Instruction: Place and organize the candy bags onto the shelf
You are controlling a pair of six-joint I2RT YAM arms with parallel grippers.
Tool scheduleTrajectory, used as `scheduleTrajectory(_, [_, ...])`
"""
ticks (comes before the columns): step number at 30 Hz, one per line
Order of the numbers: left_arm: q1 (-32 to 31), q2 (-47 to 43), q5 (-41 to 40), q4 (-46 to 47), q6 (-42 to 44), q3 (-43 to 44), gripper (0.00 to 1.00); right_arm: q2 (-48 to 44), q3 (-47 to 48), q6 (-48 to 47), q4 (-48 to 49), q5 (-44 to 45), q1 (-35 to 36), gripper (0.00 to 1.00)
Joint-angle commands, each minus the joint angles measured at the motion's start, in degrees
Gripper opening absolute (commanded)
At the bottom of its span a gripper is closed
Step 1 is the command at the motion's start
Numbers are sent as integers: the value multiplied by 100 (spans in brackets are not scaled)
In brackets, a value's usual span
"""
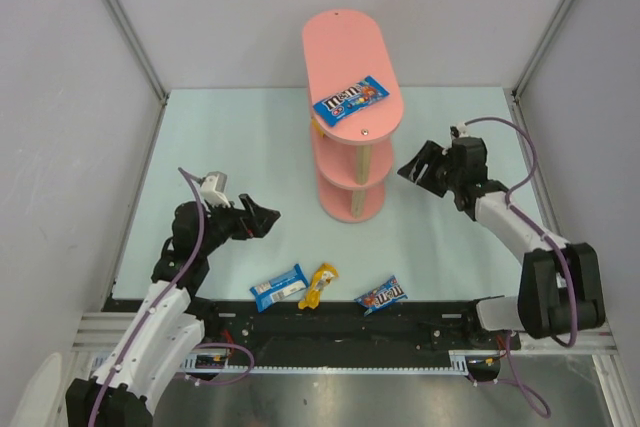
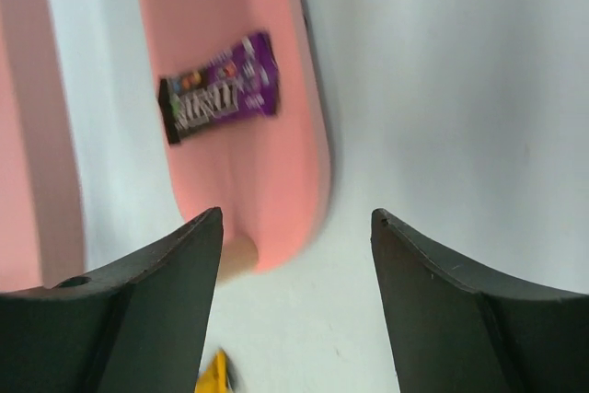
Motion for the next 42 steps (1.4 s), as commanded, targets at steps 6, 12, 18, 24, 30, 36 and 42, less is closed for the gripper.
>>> scheduleTrajectory(6, [-16, 244, 45, 80, 45, 69, 100, -1604, -794, -613, -1574, 289, 749, 70])
scheduleTrajectory(12, [-16, 130, -51, 72, 1, 25, 100, -2808, -1392, -447, -1489, 237, 2338, 70])
scheduleTrajectory(18, [-16, 165, -25, 63, 1, 25, 100, -2784, -1876, -183, -751, 298, 3683, 69])
scheduleTrajectory(24, [-16, 156, -8, 71, 1, 25, 100, -2010, -1877, 238, 155, 623, 4486, 67])
scheduleTrajectory(30, [-16, 130, -8, 63, -7, 25, 100, -1246, -1877, 573, 718, 1053, 4785, 61])
scheduleTrajectory(36, [-16, 121, 1, 71, -7, 16, 100, -683, -1877, 828, 1096, 1300, 4812, 56])
scheduleTrajectory(42, [-16, 103, -8, 63, -7, 25, 100, -33, -1877, 1100, 1755, 897, 4812, 53])
